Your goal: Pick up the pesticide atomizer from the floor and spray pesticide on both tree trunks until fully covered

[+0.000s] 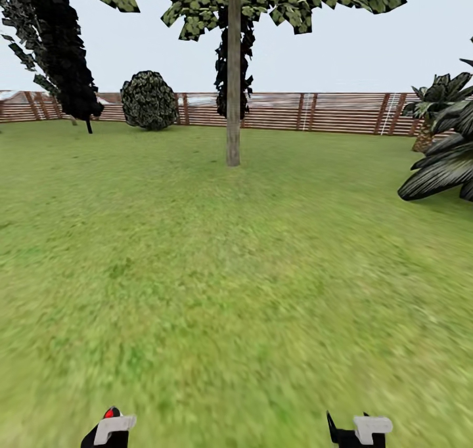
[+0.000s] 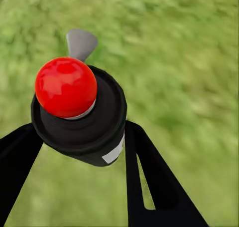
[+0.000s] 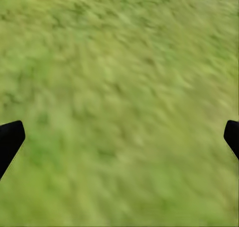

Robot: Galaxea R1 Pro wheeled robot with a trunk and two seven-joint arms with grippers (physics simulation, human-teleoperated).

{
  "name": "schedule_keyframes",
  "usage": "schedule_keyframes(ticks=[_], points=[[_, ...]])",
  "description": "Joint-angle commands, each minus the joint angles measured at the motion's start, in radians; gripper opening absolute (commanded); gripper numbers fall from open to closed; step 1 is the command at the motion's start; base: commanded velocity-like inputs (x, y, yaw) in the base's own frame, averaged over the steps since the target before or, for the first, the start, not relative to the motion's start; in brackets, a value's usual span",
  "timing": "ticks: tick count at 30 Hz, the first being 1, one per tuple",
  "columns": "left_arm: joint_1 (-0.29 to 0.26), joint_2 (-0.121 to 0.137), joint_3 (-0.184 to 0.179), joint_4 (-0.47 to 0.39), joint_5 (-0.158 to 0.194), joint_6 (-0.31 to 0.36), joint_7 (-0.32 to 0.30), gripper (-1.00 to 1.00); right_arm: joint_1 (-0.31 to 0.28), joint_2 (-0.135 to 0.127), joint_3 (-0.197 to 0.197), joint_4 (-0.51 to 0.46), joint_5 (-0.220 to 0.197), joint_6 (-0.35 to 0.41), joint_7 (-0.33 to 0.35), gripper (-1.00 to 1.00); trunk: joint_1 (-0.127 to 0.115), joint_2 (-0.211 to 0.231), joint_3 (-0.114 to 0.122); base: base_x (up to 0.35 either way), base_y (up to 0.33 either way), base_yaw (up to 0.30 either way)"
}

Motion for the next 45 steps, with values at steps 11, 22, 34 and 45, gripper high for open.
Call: schedule_keyframes(ticks=[11, 22, 34, 45], points=[[0.000, 0.001, 0.000, 0.000, 0.000, 0.000, 0.000, -1.00, 0.000, 0.000, 0.000, 0.000, 0.000, 0.001, 0.000, 1.00, 0.000, 0.000, 0.000, 0.339, 0.000, 0.000], [0.000, 0.001, 0.000, 0.000, 0.000, 0.000, 0.000, -1.00, 0.000, 0.000, 0.000, 0.000, 0.000, 0.001, 0.000, 1.00, 0.000, 0.000, 0.000, 0.339, 0.000, 0.000], [0.000, 0.002, 0.000, 0.001, 0.000, 0.001, 0.000, -1.00, 0.000, 0.000, 0.000, 0.001, 0.000, 0.001, 0.001, 1.00, 0.000, 0.000, 0.000, 0.339, 0.000, 0.000], [0.000, 0.003, 0.000, 0.001, 0.000, 0.001, 0.000, -1.00, 0.000, 0.000, 0.000, 0.002, 0.000, 0.001, -0.001, 1.00, 0.000, 0.000, 0.000, 0.339, 0.000, 0.000]])
